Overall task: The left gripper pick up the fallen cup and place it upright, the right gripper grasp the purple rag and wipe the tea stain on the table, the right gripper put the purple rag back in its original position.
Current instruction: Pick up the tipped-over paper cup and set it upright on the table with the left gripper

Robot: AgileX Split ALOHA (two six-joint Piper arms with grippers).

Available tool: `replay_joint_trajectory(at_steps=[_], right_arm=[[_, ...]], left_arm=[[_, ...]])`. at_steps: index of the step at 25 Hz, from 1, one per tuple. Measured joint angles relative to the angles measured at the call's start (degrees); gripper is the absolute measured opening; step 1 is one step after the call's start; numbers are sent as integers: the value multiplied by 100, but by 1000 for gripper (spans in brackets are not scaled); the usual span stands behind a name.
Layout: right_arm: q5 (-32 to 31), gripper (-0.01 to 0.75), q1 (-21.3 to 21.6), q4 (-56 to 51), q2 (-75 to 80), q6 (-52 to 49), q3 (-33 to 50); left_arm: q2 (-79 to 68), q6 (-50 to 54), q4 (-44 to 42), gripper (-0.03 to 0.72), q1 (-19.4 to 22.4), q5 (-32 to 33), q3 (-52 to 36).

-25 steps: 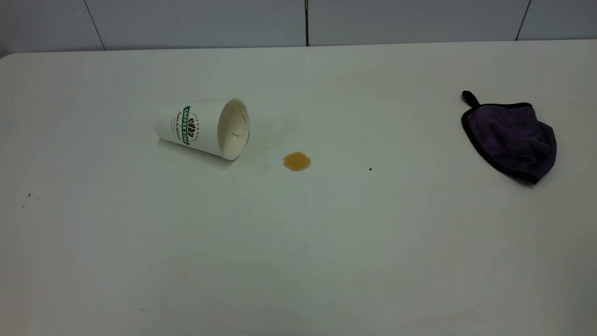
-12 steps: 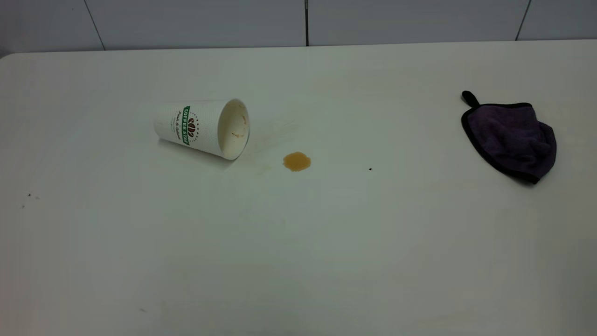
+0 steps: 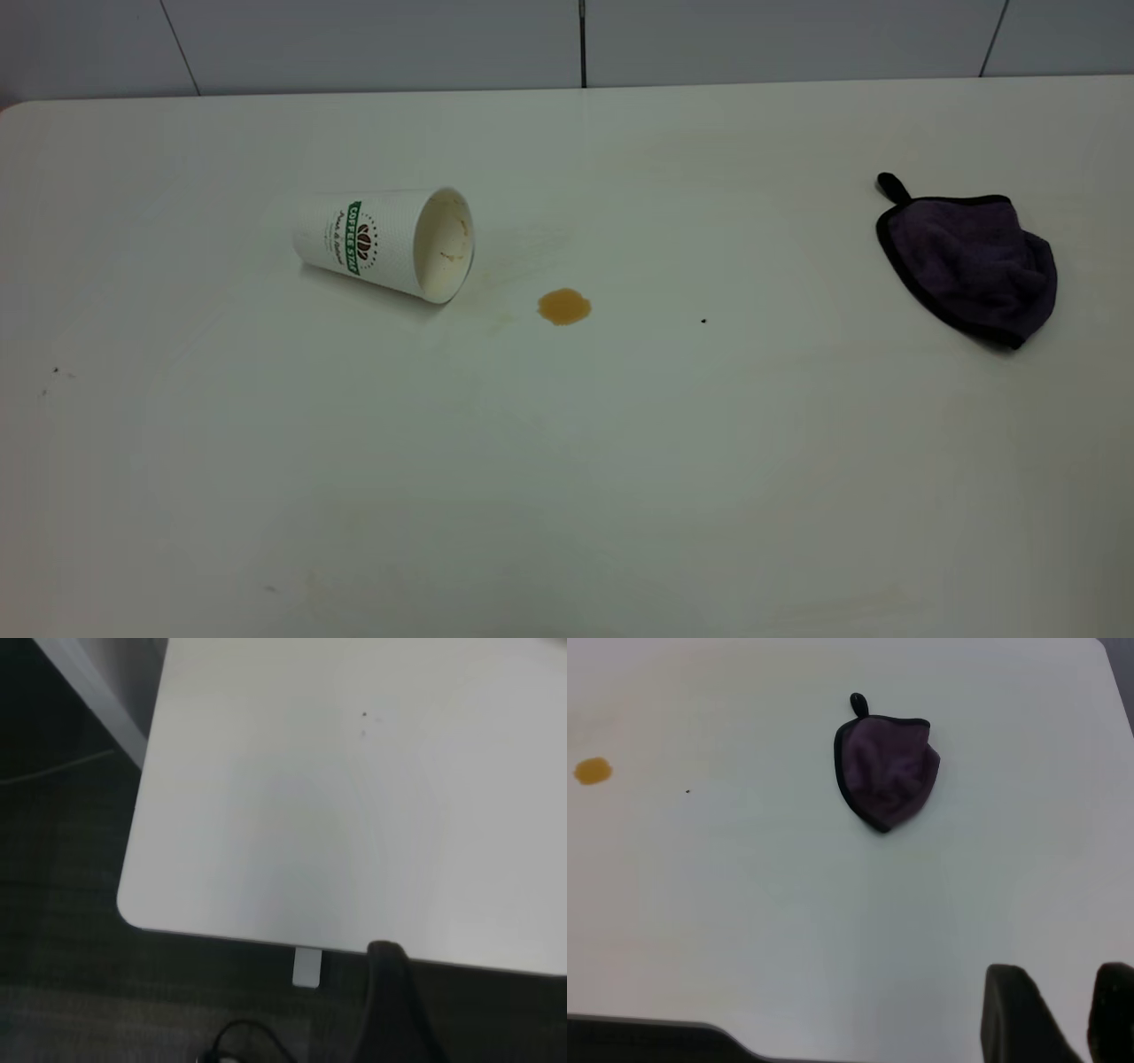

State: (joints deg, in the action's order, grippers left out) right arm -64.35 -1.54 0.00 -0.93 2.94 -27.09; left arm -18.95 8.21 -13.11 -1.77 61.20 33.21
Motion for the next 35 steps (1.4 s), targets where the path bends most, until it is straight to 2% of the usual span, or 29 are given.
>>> replay_joint_trajectory(at_steps=[3,9,12,16,23,26,30,35], right_arm=[[0,239,0,0,0,0,0],[0,239,0,0,0,0,0],[0,239,0,0,0,0,0],[0,239,0,0,0,0,0],[0,239,0,0,0,0,0],[0,239,0,0,0,0,0],[0,239,0,0,0,0,0],[0,239,0,0,0,0,0]], left_arm=[[-1136,56,-90,538,0,-322,537],[-3437,74,-187,630,0,-716,1652],[-4456,87,-289,648,-217,-835,2143],[-5656,521,-842,650,-854,-995,2747],[-7507,2047,-2391,650,-2460,-982,3560],[-8259,2400,-2718,650,-2979,-948,3929],[-9250,2594,-2863,647,-3462,-948,4509],[-10424,2597,-2929,640,-3819,-909,5420]])
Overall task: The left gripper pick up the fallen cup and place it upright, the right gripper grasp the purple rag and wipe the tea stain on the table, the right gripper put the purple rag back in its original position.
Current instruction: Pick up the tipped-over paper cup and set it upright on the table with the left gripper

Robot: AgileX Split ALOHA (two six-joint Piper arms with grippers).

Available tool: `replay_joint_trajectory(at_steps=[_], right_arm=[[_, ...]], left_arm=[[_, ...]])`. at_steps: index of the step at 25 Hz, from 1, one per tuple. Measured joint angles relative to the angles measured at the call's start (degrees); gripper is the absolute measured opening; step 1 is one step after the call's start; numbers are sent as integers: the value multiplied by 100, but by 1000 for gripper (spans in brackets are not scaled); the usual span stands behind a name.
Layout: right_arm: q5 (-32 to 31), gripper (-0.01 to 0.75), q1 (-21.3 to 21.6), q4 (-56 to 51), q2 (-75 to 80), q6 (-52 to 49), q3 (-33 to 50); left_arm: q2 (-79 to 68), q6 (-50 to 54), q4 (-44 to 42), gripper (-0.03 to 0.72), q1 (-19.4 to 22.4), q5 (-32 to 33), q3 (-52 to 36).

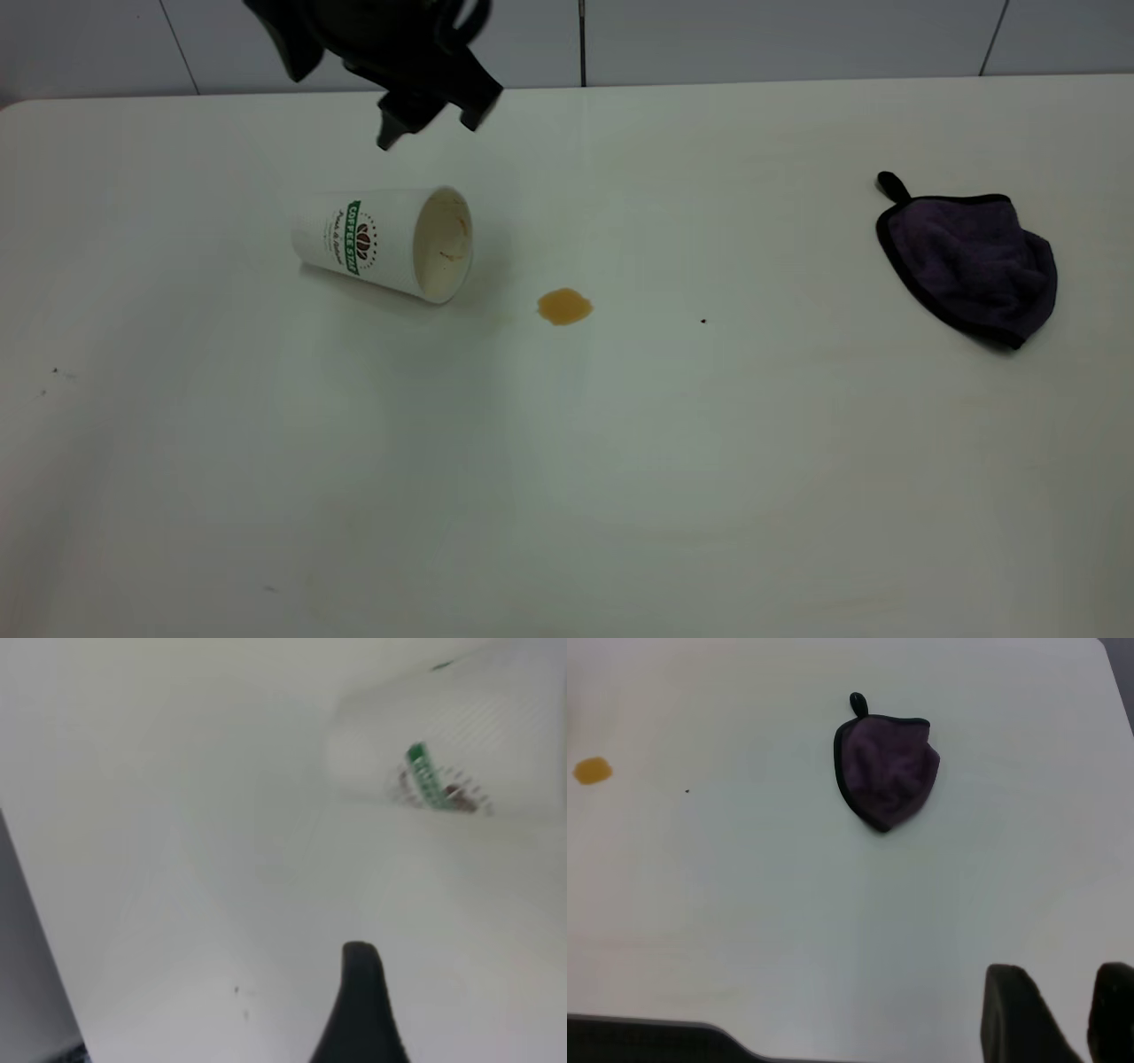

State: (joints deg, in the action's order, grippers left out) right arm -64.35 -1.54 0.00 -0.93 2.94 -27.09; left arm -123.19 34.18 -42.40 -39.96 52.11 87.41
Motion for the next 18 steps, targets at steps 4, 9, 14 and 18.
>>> replay_joint_trajectory(at_steps=[4,9,14,18], right_arm=[[0,239,0,0,0,0,0],[0,239,0,0,0,0,0],[0,239,0,0,0,0,0],[0,239,0,0,0,0,0]], left_arm=[[-688,-75,-125,636,-101,94,561],[-1349,-205,-340,632,-108,104,956],[-1886,-88,-788,629,-60,48,1129],[-2128,74,-838,620,165,-121,1134]])
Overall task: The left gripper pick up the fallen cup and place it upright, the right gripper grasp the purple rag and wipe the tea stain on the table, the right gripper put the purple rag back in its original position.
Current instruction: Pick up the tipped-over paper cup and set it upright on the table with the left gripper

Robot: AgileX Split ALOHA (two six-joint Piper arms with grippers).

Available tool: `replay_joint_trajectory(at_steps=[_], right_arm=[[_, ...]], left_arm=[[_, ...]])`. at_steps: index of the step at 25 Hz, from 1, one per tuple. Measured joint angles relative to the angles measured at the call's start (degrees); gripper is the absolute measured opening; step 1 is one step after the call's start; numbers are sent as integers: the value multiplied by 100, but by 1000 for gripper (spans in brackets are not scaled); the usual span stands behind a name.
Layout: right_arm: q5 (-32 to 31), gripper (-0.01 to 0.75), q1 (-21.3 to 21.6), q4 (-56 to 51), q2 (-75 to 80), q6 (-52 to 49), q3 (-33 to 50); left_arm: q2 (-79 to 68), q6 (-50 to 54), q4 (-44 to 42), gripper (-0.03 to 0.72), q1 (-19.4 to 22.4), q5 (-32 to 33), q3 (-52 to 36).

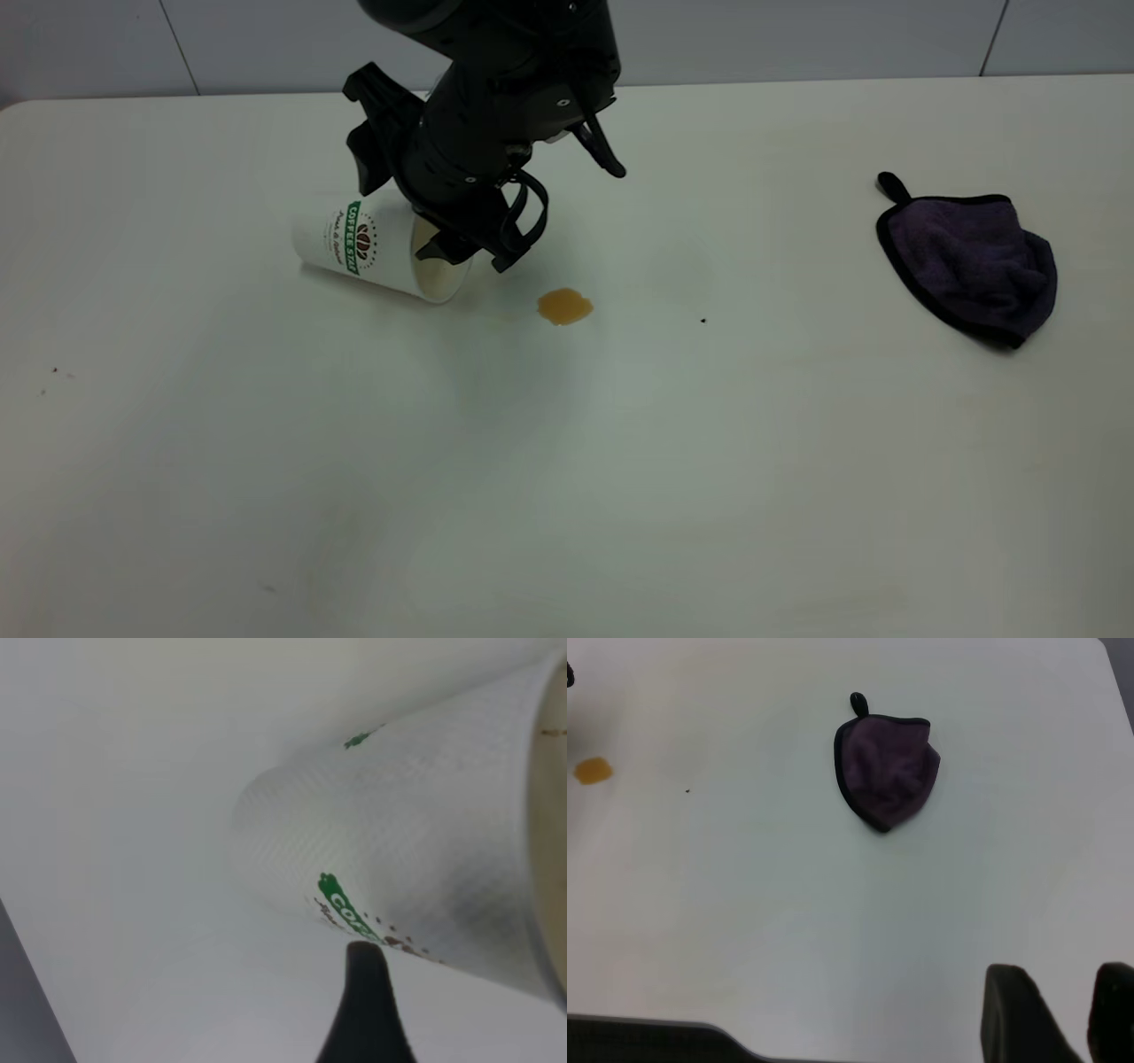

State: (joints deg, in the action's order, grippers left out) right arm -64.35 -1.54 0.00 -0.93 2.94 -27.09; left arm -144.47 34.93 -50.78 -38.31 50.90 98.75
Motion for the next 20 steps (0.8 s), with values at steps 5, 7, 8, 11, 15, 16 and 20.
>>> replay_joint_trajectory(at_steps=[5,7,8,11,15,16,20], right_arm=[[0,239,0,0,0,0,0],[0,239,0,0,0,0,0],[0,239,0,0,0,0,0],[0,239,0,0,0,0,0],[0,239,0,0,0,0,0],[0,239,0,0,0,0,0],[0,239,0,0,0,0,0]], left_arm=[[-101,51,-139,598,344,-98,0],[-128,53,-268,575,407,-111,5],[-151,53,-366,558,429,-122,11],[-246,53,-622,476,458,-197,11],[-304,58,-904,248,458,-220,11],[-304,52,-1004,189,458,-161,18],[-90,-342,-994,-12,460,33,103]])
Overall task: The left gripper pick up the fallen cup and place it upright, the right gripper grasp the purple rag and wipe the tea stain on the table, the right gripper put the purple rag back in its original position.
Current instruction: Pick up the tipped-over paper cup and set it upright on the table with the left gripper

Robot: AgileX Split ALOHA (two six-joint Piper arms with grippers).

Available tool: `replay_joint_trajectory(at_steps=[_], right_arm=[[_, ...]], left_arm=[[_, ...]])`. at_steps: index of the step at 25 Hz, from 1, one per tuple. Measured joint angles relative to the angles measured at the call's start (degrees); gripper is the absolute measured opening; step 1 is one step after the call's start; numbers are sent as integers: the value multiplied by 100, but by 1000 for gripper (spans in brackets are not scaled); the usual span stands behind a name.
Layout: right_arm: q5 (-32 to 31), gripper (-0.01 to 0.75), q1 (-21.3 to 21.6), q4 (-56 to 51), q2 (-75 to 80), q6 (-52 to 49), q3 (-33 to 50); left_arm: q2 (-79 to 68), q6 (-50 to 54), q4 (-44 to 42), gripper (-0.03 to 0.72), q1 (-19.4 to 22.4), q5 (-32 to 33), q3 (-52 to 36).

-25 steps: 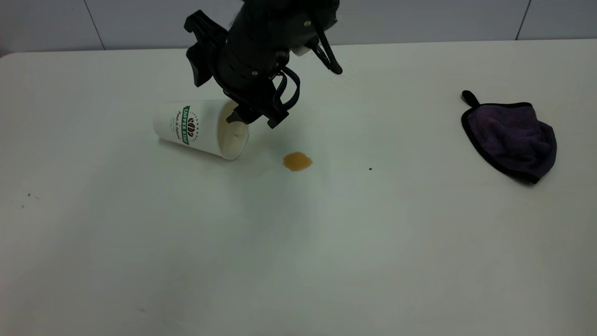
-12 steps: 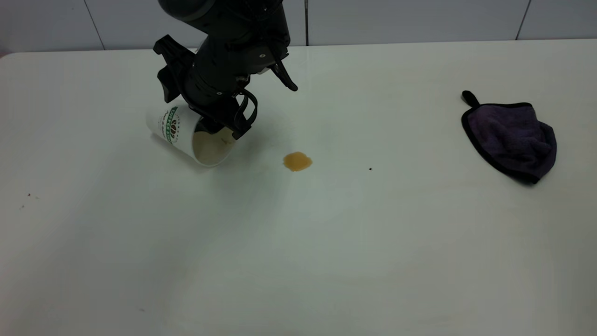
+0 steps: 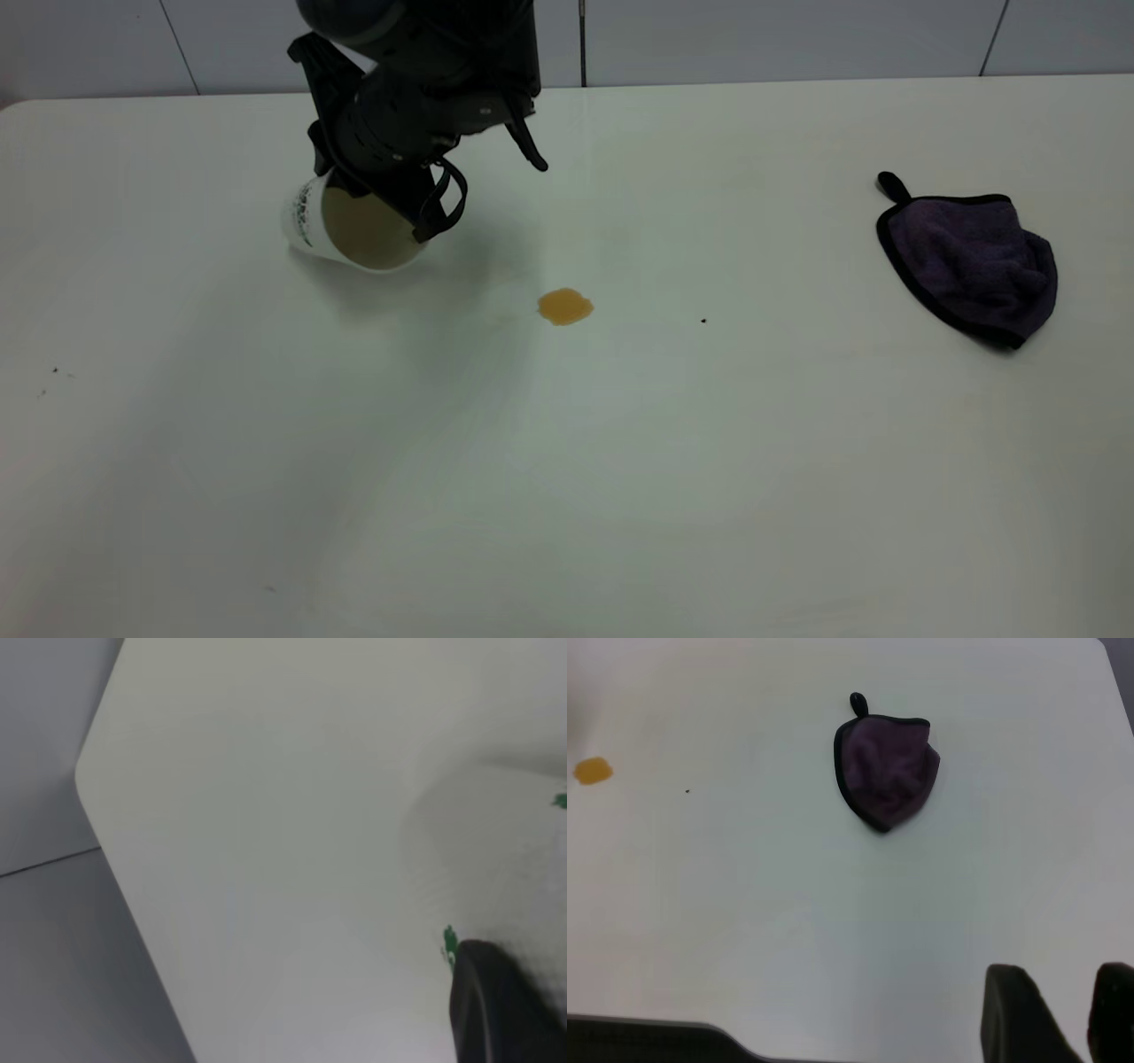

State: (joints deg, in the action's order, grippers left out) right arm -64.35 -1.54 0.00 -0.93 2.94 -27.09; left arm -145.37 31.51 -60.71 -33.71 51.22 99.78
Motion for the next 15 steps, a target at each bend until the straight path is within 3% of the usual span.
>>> replay_joint_trajectory(at_steps=[5,11,15], right_arm=[[0,239,0,0,0,0,0],[0,239,0,0,0,0,0],[0,239,0,0,0,0,0]], left_arm=[[528,-1533,1586,-21,138,-105,579],[723,-3870,4960,-22,938,82,1672],[698,-4457,6254,-22,1377,-12,1751]])
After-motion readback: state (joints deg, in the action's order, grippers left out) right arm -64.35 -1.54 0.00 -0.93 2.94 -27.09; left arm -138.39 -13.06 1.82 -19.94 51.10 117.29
